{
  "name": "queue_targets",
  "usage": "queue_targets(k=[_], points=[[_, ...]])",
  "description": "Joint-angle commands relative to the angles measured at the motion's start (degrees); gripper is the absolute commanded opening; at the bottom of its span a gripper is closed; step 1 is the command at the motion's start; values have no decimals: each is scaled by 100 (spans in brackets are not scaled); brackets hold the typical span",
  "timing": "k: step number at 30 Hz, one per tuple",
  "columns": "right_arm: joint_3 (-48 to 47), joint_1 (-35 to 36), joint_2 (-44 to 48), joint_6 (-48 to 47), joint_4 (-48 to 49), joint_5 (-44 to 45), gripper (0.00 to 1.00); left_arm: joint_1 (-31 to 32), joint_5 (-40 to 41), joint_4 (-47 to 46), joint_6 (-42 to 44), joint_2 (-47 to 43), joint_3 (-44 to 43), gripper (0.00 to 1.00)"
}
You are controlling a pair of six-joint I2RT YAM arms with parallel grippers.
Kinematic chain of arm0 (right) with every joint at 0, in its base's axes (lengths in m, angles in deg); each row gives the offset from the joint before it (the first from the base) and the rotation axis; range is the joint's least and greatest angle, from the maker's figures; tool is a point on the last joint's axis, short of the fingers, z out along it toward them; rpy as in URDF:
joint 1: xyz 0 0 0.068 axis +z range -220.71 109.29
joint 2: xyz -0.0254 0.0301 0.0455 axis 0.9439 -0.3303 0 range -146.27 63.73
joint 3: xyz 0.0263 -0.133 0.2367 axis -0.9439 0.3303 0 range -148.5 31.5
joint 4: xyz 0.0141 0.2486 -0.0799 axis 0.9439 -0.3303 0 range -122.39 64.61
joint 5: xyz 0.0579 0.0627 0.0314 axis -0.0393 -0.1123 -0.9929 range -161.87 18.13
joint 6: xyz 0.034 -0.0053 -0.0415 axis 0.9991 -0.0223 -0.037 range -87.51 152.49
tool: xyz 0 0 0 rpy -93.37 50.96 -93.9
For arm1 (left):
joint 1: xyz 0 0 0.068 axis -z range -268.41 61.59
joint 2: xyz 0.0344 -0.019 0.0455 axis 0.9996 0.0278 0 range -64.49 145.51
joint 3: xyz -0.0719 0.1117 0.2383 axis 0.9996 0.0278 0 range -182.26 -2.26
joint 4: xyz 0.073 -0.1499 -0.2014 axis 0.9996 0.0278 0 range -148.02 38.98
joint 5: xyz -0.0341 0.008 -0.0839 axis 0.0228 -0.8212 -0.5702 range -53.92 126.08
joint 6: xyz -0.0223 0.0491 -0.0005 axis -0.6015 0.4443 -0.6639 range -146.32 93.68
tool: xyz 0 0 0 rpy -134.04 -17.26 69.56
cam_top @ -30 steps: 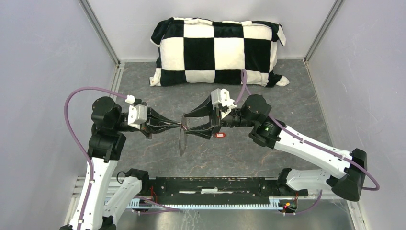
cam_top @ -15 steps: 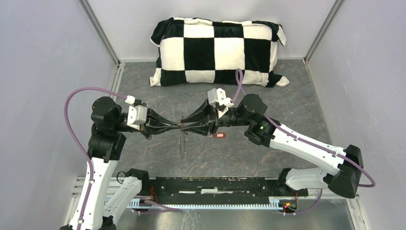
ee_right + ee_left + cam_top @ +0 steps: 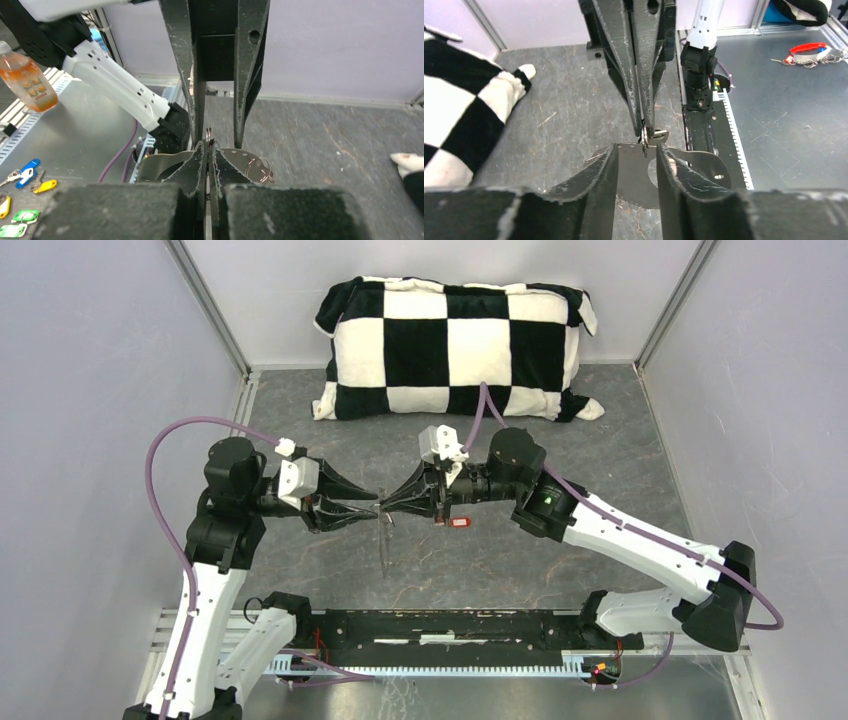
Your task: Put the keys on the keyring
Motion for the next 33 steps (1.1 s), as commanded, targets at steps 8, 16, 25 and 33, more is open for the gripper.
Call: queue_targets(k=[8, 16, 25, 33], points=[[-1608, 15, -579, -1271, -3132, 373, 1, 47, 625, 2857, 2864, 700, -770, 44], [-2098, 94, -932, -1505, -3912, 639, 1, 415, 1064, 3380, 3553, 890, -823, 52], [-2404, 250, -1238, -1616, -4291, 811, 1, 919, 1638, 3415, 3854, 1080, -755, 47], [-2717, 374, -1478, -1729, -4580, 949, 1, 1010, 1863, 3417, 3967, 1059, -746, 39]])
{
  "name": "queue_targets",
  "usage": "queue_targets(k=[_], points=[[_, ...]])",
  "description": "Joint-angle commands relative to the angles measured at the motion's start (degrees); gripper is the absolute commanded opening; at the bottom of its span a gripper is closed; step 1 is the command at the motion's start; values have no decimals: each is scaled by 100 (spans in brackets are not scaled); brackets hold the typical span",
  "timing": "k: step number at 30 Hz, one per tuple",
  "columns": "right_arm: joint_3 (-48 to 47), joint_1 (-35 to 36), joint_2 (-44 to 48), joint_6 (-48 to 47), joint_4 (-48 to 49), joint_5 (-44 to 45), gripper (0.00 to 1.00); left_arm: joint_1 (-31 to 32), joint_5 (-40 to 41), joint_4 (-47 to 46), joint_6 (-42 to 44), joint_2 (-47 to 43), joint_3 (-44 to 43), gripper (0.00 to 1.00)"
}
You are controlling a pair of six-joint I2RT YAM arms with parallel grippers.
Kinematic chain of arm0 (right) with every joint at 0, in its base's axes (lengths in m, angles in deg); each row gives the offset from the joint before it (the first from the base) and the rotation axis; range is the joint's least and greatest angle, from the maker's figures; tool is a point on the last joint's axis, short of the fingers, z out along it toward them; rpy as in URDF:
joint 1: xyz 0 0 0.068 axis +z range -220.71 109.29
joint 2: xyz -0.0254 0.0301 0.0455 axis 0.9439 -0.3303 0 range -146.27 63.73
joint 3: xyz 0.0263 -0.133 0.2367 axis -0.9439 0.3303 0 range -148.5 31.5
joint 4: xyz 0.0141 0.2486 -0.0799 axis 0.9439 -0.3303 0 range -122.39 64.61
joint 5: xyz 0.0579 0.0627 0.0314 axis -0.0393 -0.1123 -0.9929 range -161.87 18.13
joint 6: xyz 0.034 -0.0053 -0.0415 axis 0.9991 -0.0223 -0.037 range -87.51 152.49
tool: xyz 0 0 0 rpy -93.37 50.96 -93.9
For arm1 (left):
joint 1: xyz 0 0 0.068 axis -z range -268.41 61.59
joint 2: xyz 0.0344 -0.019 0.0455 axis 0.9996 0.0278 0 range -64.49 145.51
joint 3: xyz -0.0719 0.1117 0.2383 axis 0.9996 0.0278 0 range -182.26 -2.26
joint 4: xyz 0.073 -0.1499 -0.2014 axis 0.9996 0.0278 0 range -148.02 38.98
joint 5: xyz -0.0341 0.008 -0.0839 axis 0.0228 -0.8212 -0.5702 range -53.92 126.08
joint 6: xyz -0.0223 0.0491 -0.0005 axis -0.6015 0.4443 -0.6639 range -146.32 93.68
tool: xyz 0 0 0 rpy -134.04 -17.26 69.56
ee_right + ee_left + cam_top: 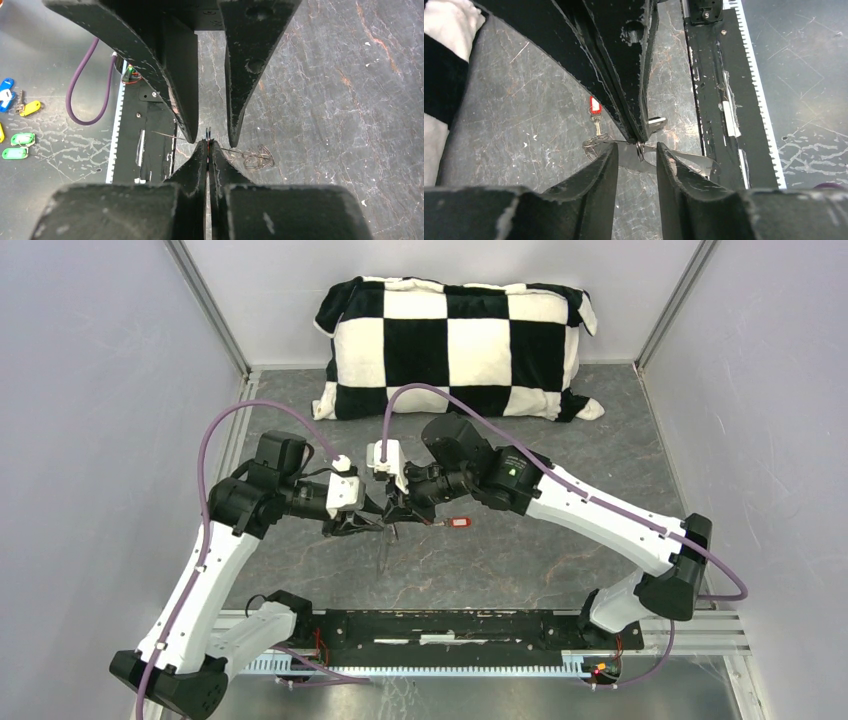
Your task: Put the keys on the keyring
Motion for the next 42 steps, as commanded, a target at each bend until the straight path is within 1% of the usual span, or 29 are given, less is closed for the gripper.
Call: queue_targets(k=[1, 4, 10, 15, 16, 19, 20, 22, 25, 27, 30, 36, 39, 42], points=[[-512, 82, -120, -140, -128, 143, 0, 57, 114, 20, 315, -53, -93, 38], [-589, 107, -184, -154, -186, 204, 0, 90, 155, 18, 343, -71, -57, 28], [-627, 130, -207, -110, -164, 271, 0, 193, 364, 15, 454, -104, 41, 3], [-549, 103, -87, -8, -26, 280, 0, 229, 391, 16, 542, -159, 70, 2], [-485, 94, -28, 37, 52, 276, 3, 233, 361, 23, 557, -165, 63, 2], [-78, -20, 287, 284, 522, 204, 26, 236, 248, -108, 457, -189, 48, 2], [87, -95, 419, 418, 728, 161, 37, 236, 225, -336, 70, -222, 77, 2], [517, -240, 764, 676, 1228, 110, 49, 230, 188, -946, -606, -373, 198, 2], [1185, -439, 1322, 1048, 1978, 122, 59, 229, 90, -2098, -1666, -651, 499, 2], [1510, -520, 1623, 1268, 2296, 178, 63, 235, 95, -2878, -2470, -821, 706, 2], [1890, -559, 1903, 1500, 2657, 230, 65, 236, 78, -3773, -3328, -1018, 917, 2], [2737, -585, 2440, 2108, 3842, 333, 67, 229, 190, -4919, -4645, -1114, 1060, 2], [2866, -583, 2450, 2282, 4097, 373, 67, 236, 251, -5545, -5280, -1146, 1194, 2], [2860, -584, 2426, 2356, 4206, 408, 67, 236, 331, -5904, -5726, -1129, 1230, 2]])
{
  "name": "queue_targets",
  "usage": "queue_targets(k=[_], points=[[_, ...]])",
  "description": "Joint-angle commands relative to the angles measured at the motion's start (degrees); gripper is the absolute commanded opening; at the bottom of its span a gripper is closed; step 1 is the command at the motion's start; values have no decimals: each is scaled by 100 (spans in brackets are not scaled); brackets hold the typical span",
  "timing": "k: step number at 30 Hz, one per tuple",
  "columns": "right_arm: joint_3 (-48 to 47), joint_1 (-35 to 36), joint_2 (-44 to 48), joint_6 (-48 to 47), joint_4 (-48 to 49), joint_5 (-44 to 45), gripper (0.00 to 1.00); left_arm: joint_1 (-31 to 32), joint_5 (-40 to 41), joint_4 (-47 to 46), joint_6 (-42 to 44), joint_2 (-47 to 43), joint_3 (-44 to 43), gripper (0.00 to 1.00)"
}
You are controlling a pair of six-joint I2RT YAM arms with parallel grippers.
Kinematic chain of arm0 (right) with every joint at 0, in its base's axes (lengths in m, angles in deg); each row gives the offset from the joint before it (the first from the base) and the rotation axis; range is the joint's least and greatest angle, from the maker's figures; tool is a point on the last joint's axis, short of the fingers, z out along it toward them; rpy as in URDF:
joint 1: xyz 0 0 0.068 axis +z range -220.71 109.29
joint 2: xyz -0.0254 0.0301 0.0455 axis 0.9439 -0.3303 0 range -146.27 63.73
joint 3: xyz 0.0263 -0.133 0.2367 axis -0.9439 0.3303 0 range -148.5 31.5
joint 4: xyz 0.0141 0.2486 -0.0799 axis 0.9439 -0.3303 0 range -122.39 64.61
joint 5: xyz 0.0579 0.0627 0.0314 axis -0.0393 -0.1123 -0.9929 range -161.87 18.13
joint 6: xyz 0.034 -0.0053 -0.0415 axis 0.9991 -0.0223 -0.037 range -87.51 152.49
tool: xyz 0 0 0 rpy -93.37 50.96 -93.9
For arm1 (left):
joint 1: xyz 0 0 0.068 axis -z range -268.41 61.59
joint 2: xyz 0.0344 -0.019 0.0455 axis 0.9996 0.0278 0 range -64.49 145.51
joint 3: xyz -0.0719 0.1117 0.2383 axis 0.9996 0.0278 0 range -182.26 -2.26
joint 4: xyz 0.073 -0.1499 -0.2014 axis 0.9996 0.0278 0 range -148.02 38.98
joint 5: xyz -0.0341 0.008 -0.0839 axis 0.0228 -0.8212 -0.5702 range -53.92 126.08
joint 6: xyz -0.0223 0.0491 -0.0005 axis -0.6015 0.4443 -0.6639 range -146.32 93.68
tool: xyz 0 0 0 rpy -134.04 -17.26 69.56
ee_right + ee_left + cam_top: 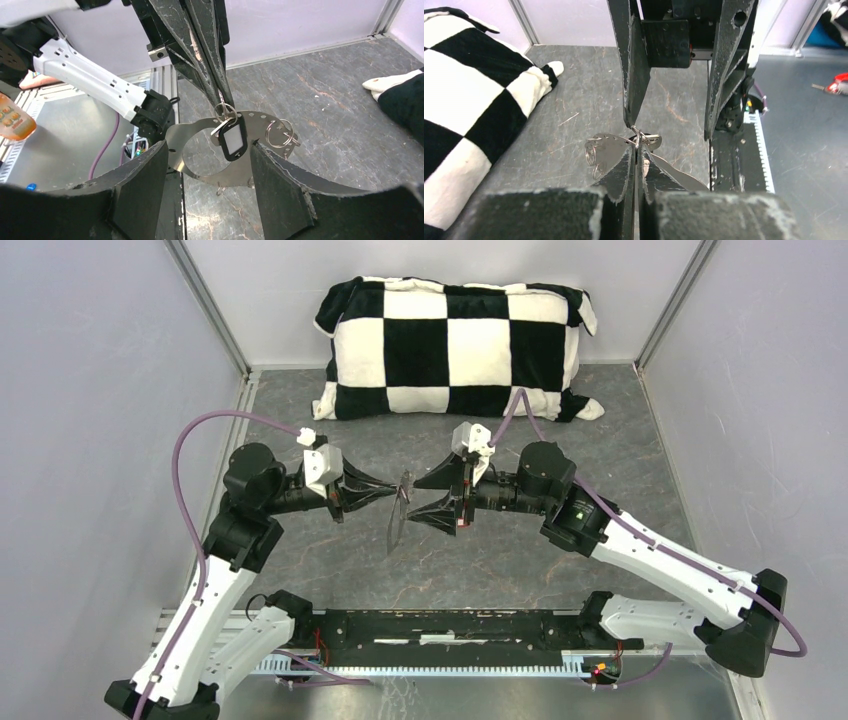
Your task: Put the keys on the keyring
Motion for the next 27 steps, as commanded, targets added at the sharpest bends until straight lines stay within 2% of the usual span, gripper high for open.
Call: queue_targets(k=[1, 5, 7, 15, 21, 27], points=[[-38, -18, 41, 314, 714, 175, 67, 24, 27, -1190, -1252, -34, 47, 2], [-109, -9, -49, 272, 781, 330, 67, 23, 16, -1215, -1330, -38, 63, 2], [-119, -12, -99, 255, 826, 351, 63, 24, 15, -1222, -1359, -57, 61, 2], [-28, -9, -94, 211, 1015, 496, 23, 23, -129, -1256, -1487, -94, 24, 2], [65, -6, -23, 226, 1078, 418, 18, 23, -230, -1266, -1492, -62, -12, 2], [82, -6, -40, 246, 1026, 284, 0, 23, -226, -1198, -1384, -82, -40, 2]])
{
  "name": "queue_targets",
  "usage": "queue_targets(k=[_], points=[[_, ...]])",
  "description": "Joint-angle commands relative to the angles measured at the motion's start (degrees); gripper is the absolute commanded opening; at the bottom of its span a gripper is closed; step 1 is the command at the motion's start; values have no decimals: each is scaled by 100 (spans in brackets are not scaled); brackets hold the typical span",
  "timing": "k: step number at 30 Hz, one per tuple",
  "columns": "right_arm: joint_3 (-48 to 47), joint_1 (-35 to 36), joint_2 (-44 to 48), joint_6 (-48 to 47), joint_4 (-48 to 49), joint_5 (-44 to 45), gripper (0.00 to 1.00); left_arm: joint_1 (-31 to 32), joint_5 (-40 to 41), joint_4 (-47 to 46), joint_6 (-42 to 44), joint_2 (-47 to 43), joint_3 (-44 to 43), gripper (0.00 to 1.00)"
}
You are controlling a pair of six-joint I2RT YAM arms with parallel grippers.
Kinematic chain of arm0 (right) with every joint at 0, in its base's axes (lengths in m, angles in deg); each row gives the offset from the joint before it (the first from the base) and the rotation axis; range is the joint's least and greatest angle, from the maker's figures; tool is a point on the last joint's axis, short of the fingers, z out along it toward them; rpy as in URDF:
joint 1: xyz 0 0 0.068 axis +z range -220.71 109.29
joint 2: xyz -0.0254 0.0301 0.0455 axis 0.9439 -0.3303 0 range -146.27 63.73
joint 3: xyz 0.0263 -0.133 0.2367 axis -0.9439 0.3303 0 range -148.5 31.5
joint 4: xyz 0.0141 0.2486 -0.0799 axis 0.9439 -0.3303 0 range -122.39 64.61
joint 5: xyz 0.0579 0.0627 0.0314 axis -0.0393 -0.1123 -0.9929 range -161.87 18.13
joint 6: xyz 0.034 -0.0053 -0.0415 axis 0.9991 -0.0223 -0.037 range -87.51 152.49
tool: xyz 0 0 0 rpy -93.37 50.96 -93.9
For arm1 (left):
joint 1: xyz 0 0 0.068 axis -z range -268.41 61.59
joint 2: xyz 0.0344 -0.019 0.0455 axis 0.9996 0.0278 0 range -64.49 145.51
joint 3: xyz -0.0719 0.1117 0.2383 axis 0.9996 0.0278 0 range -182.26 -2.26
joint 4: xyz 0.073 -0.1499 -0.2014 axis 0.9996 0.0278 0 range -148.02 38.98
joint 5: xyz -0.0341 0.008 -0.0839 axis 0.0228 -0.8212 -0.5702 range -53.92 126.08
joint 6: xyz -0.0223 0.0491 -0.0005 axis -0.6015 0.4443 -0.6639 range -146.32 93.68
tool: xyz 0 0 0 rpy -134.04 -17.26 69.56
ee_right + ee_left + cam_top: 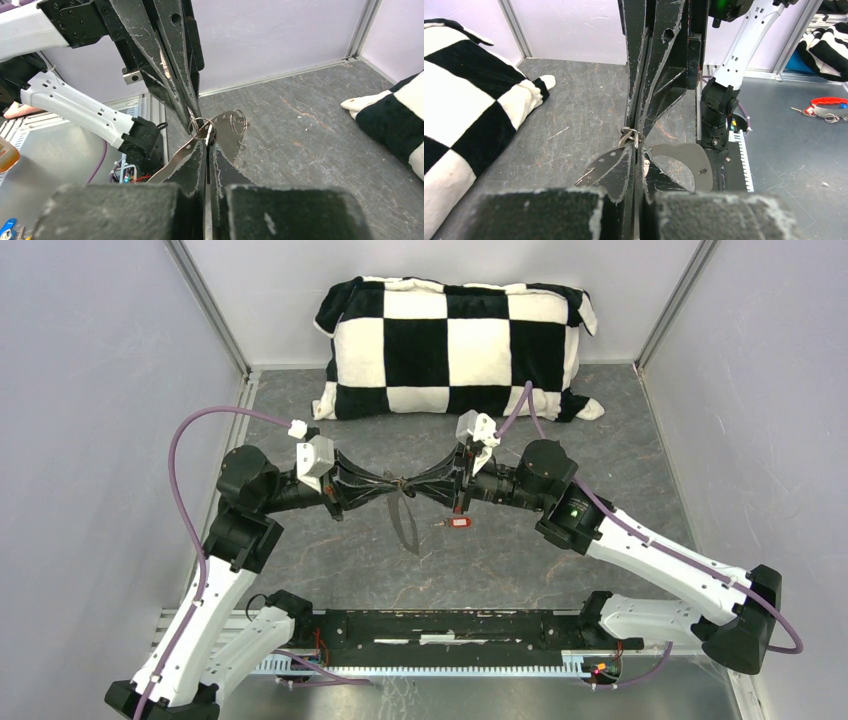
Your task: Put the keys on the keyring
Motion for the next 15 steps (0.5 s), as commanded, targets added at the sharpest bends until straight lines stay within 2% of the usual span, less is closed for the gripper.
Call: queue_targets(k=[1, 13, 15], points=[[74, 0, 135, -14, 182, -130, 1, 18, -150, -226, -161, -78, -111, 2], [462, 36, 455, 27, -303, -566, 0, 23, -32, -265, 37, -48, -52, 2], [388, 43, 398, 4, -354, -719, 6, 17, -127, -256, 57, -25, -66, 2]])
